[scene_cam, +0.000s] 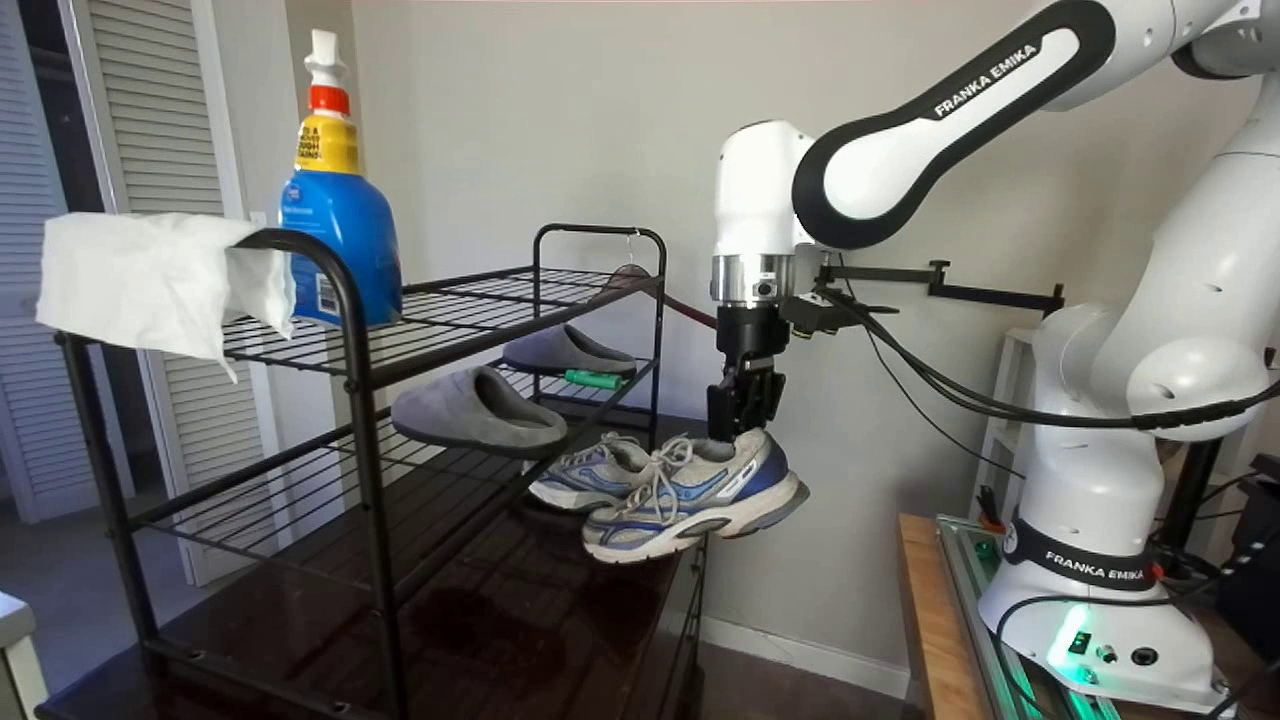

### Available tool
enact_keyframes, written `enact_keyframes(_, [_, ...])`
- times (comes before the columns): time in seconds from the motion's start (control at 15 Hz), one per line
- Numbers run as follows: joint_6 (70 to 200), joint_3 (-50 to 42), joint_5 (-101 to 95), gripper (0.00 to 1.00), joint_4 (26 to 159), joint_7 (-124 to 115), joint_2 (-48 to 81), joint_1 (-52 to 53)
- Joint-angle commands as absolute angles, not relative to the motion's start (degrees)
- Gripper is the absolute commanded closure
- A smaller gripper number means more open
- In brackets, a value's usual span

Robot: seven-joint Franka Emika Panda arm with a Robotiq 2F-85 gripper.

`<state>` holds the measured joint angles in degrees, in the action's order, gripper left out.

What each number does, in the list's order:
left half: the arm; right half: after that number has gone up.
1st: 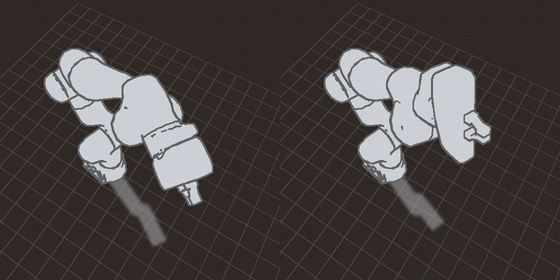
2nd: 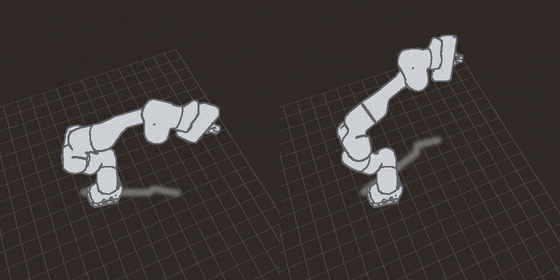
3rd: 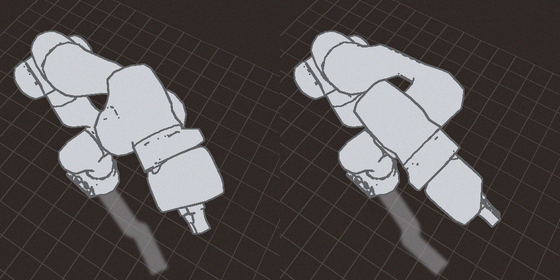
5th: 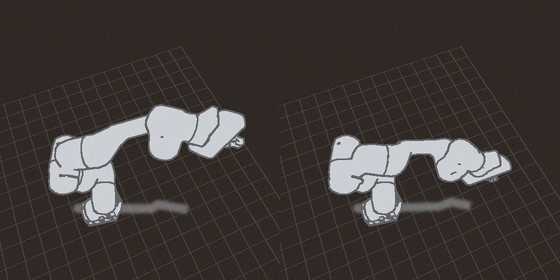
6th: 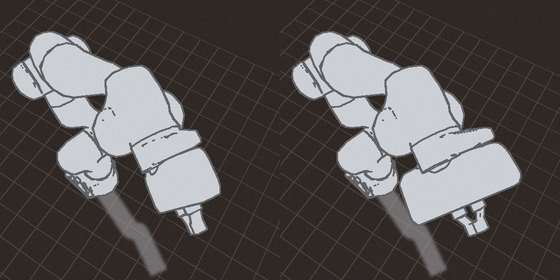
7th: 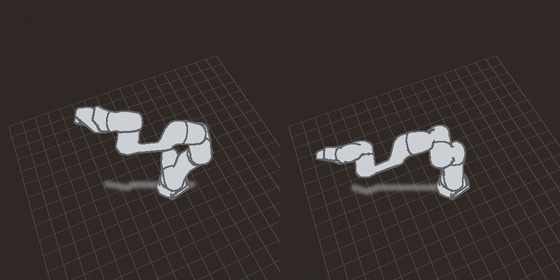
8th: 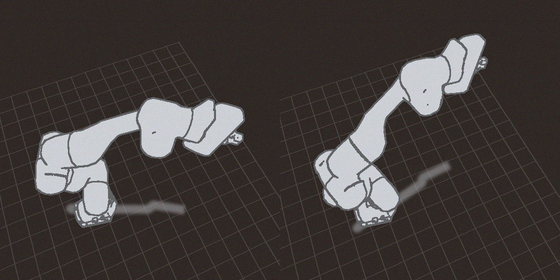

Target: Remove the sneakers from the shoe rack and place them on top of the cabinet.

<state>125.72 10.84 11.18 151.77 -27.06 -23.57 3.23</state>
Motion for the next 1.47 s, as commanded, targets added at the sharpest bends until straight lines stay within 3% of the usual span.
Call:
enact_keyframes(0.0, [137.24,12.47,14.81,0.96,158.01,-32.6,-27.71,4.51])
enact_keyframes(0.47, [154.08,16.25,13.17,0.96,158.17,-42.29,-22.88,3.78])
enact_keyframes(0.73, [149.31,17.06,9.94,0.96,158.21,-42.28,-21.19,4.1])
enact_keyframes(0.8, [150.97,16.11,11.33,0.84,158.27,-42.06,-21.85,4.6])
enact_keyframes(0.93, [149.63,16.25,10.77,0.84,158.39,-42.08,-21.01,4.74])
enact_keyframes(1.0, [149.62,16.25,10.65,0.96,158.4,-42.06,-20.77,4.75])
enact_keyframes(1.4, [161.16,24.07,2.17,0.96,158.42,-60.98,-16.91,-1.08])
